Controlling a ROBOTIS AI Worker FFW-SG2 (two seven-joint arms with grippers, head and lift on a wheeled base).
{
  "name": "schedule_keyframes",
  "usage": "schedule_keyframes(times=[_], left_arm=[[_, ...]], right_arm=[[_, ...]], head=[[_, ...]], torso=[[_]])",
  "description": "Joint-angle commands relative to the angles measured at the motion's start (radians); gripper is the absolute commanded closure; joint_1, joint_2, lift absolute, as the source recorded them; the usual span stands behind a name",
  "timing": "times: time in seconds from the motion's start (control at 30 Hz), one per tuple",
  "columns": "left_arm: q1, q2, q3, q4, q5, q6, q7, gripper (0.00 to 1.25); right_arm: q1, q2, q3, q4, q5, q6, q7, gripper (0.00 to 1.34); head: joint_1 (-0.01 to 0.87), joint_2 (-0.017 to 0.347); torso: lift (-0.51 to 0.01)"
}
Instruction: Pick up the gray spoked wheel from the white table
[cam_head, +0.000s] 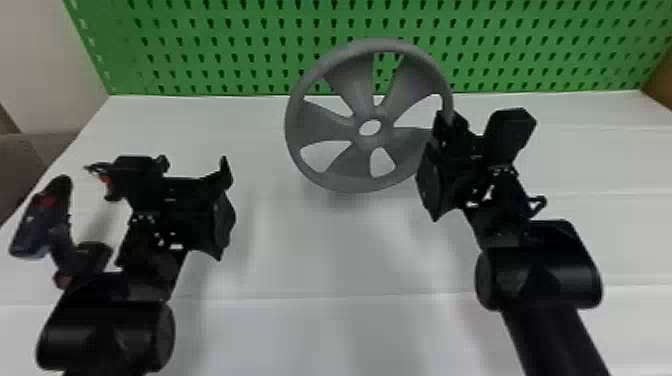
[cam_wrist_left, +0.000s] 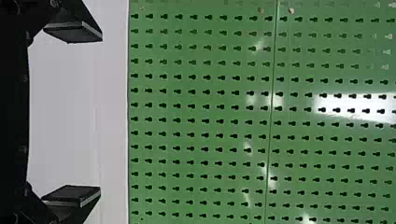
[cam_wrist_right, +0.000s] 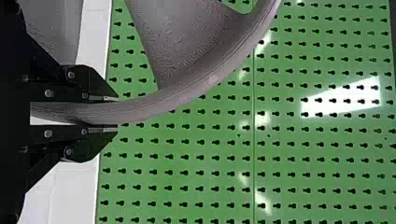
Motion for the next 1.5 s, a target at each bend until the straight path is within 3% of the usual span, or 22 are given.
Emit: schedule_keyframes(times=[0.0,0.9,1.47], left_arm=[[0.0,0.0,0.003,0.0,0.001,0.0,0.0,0.13],[-0.012,0.0,-0.022,-0.018,0.041,0.0,-0.002,0.13],[-0.012,0.0,-0.02,-0.018,0.044,0.0,-0.002,0.13]], right_arm=[[0.006,0.001,-0.008,0.009,0.004,-0.014,0.0,1.04],[0.027,0.001,-0.06,0.034,0.007,-0.049,0.0,1.04],[0.018,0.001,-0.039,0.035,0.0,-0.014,0.0,1.04]], head=[[0.767,0.035],[0.767,0.035],[0.767,0.035]], torso=[[-0.107],[-0.107],[-0.107]])
